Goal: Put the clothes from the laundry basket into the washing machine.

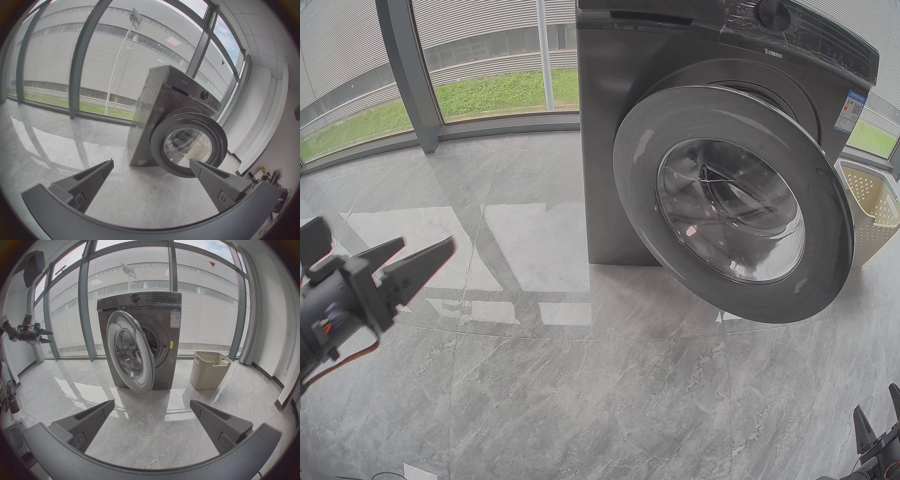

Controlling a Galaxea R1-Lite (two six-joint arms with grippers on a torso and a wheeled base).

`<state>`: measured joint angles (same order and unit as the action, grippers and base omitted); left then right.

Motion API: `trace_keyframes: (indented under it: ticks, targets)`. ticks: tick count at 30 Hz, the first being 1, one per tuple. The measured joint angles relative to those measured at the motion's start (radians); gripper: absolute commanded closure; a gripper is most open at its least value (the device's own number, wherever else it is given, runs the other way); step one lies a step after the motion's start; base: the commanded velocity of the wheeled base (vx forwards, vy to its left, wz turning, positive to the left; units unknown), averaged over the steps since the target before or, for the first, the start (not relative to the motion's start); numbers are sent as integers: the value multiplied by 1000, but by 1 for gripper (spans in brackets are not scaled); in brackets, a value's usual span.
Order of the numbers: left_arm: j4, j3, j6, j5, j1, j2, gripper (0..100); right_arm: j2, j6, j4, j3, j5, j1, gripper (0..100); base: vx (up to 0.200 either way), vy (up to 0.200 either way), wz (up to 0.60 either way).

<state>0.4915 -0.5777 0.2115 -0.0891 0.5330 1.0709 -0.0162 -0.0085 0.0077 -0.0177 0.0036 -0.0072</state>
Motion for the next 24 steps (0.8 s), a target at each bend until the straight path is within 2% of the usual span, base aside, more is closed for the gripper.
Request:
trace_keyframes:
  ticks: [10,14,18,21,24]
  targets:
    - [-193,300,-64,25,-217,-504,0,0,-13,-2,0,8,0,0,0,0,0]
    - [-309,419,-71,30,-324,-702,0,0,-15,-9,-3,13,0,0,0,0,0]
    - [-378,501,-79,39,-465,-864,0,-6,-13,-15,-77,20,1,0,0,0,0]
    - [-401,528,-84,24,-515,-925,0,-36,-13,-21,-122,33,6,0,0,0,0]
    - [-417,546,-95,15,-535,-973,0,-110,-13,-27,-151,57,13,0,0,0,0]
